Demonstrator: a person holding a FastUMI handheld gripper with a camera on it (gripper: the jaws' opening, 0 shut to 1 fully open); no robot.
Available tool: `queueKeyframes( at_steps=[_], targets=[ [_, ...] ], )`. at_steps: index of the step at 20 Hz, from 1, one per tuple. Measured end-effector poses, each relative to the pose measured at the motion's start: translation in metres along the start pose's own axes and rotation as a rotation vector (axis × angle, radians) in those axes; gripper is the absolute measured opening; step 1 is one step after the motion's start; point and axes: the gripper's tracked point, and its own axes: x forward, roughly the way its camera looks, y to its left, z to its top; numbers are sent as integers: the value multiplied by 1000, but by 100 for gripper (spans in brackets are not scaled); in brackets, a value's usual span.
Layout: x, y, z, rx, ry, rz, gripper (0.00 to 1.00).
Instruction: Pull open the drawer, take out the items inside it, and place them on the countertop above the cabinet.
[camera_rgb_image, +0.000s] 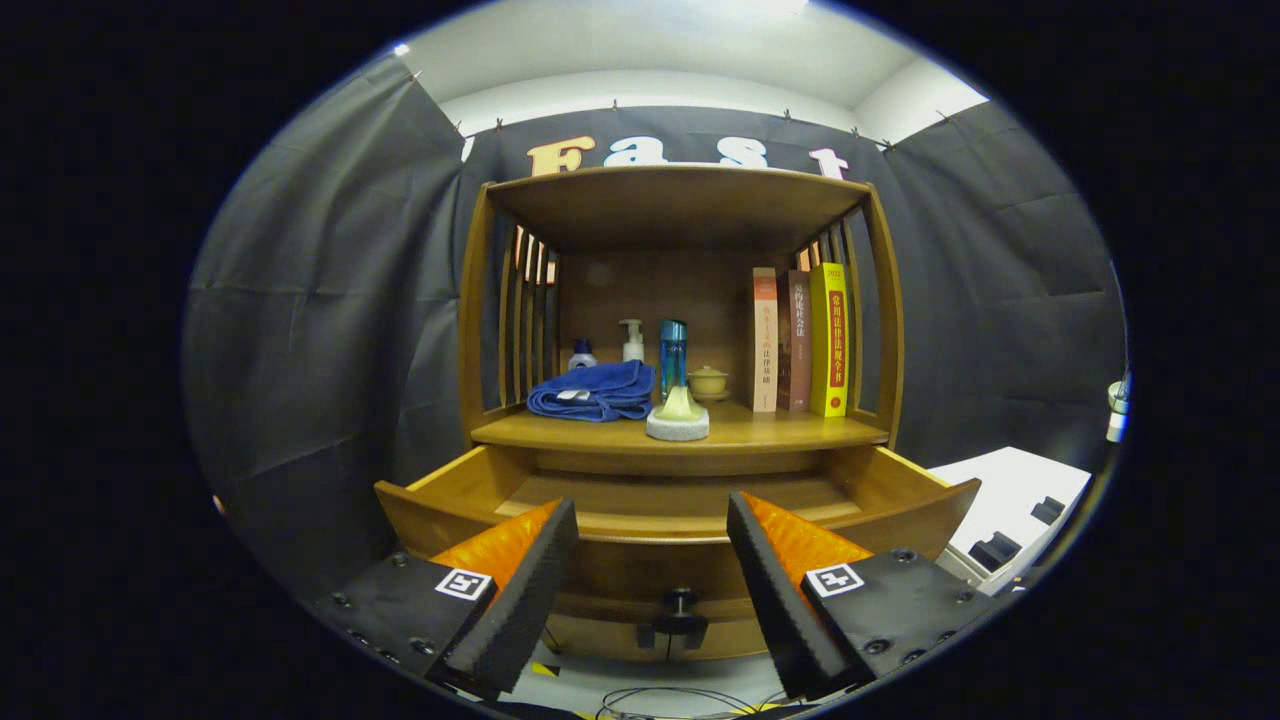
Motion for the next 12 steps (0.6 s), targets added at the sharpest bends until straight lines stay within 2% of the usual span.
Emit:
queueKeyframes(
  at_steps=[12],
  targets=[
    [2,8,-51,-30,26,17,99]
  ],
)
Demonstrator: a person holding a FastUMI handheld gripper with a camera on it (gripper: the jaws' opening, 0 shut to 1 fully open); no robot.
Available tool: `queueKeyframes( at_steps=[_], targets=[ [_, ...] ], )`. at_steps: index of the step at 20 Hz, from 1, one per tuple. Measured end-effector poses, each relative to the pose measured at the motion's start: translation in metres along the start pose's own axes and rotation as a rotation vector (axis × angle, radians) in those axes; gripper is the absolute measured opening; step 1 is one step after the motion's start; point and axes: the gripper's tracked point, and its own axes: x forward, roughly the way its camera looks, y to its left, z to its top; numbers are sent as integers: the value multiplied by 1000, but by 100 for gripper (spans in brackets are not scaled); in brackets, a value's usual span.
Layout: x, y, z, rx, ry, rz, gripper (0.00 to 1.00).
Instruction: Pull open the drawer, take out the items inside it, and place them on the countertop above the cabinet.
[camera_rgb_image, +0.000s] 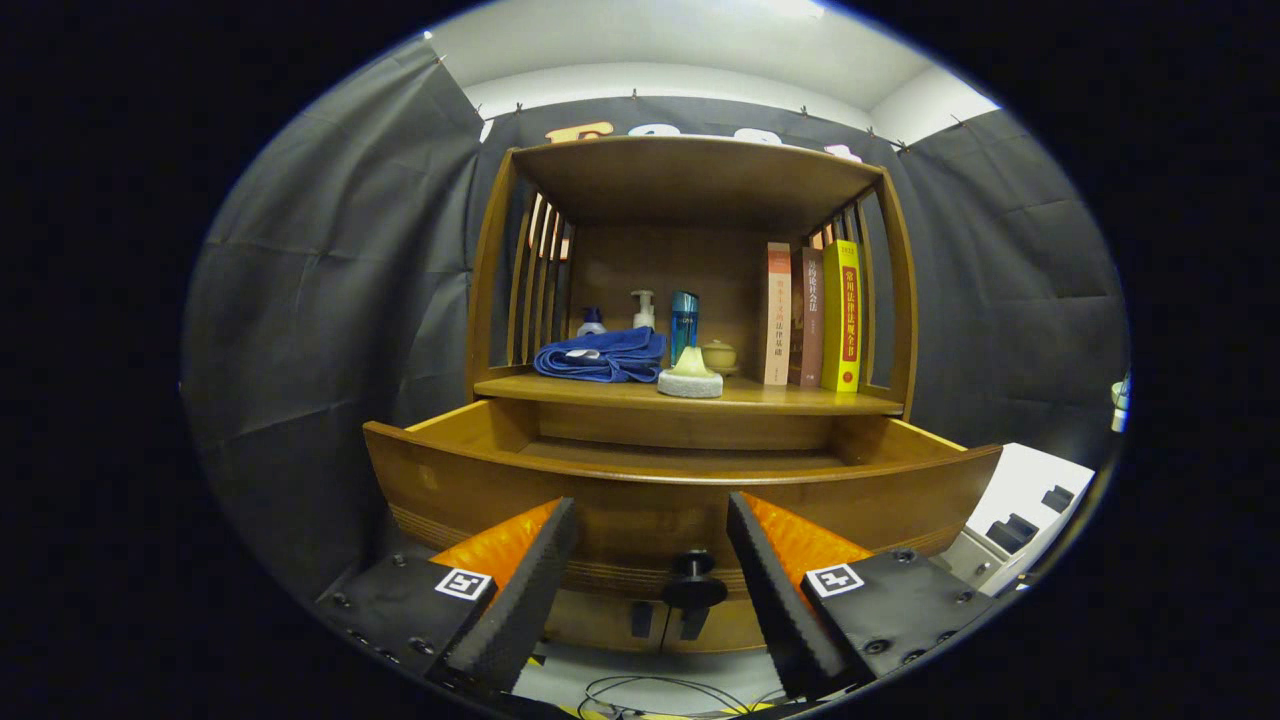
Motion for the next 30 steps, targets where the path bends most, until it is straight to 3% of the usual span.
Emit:
queueKeyframes(
  at_steps=[11,19,30],
  targets=[
    [19,-11,-19,18,22,-12,98],
    [26,-18,-28,-64,24,-81,98],
    [60,-19,-25,-117,30,-74,99]
  ],
)
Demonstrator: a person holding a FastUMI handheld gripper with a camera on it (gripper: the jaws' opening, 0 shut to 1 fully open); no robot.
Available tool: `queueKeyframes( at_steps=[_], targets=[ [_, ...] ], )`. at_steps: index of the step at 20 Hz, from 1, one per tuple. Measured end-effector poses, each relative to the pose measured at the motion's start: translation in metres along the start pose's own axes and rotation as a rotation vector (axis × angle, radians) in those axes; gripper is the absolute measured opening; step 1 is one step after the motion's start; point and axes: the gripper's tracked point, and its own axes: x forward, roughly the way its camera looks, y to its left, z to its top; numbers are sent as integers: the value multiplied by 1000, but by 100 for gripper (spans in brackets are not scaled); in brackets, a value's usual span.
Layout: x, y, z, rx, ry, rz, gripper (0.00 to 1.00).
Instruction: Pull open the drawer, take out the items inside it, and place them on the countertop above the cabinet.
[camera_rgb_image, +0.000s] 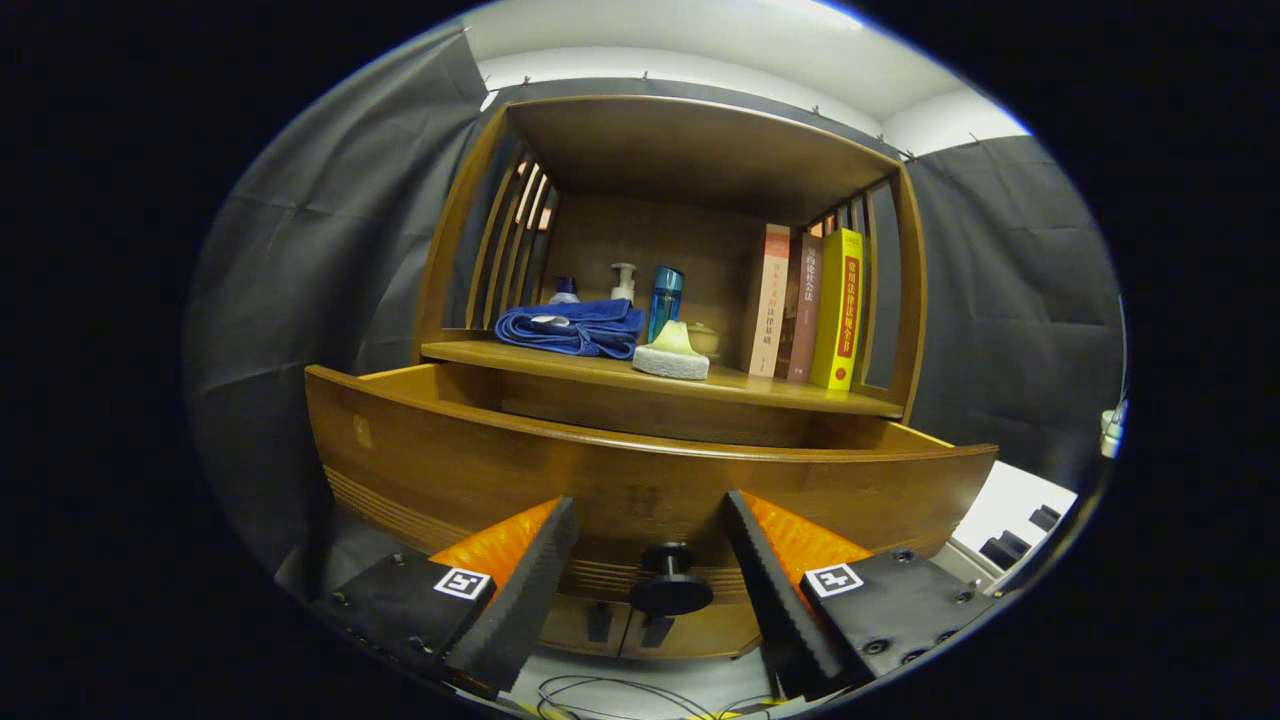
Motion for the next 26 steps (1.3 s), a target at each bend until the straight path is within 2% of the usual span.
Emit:
queueKeyframes(
  at_steps=[26],
  targets=[
    [121,-2,-10,8,51,-6,99]
  ],
)
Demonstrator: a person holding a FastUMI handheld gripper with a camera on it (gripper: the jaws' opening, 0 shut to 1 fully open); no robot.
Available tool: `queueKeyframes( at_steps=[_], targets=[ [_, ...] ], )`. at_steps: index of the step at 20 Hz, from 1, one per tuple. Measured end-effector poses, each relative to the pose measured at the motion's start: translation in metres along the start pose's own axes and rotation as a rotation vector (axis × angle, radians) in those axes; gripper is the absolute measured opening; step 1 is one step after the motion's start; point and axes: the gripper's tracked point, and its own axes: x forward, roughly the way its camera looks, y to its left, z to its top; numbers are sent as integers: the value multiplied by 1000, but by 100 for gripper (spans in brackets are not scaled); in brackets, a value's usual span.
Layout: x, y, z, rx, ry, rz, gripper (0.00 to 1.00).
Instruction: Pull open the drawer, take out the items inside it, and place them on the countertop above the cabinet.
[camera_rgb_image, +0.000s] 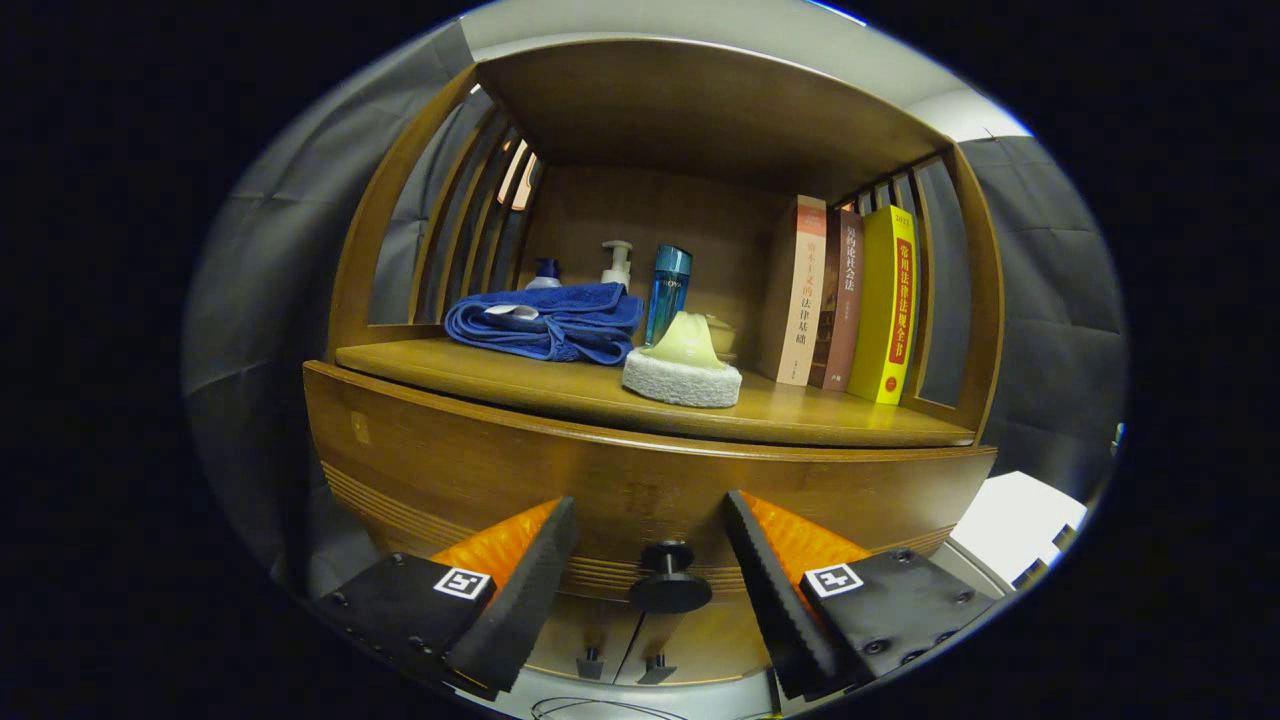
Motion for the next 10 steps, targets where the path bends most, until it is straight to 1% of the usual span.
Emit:
queueKeyframes(
  at_steps=[3,7,10],
  targets=[
    [12,1,-1,6,12,-4,99],
    [10,3,-2,18,10,2,99],
    [8,6,0,69,12,19,99]
  ],
)
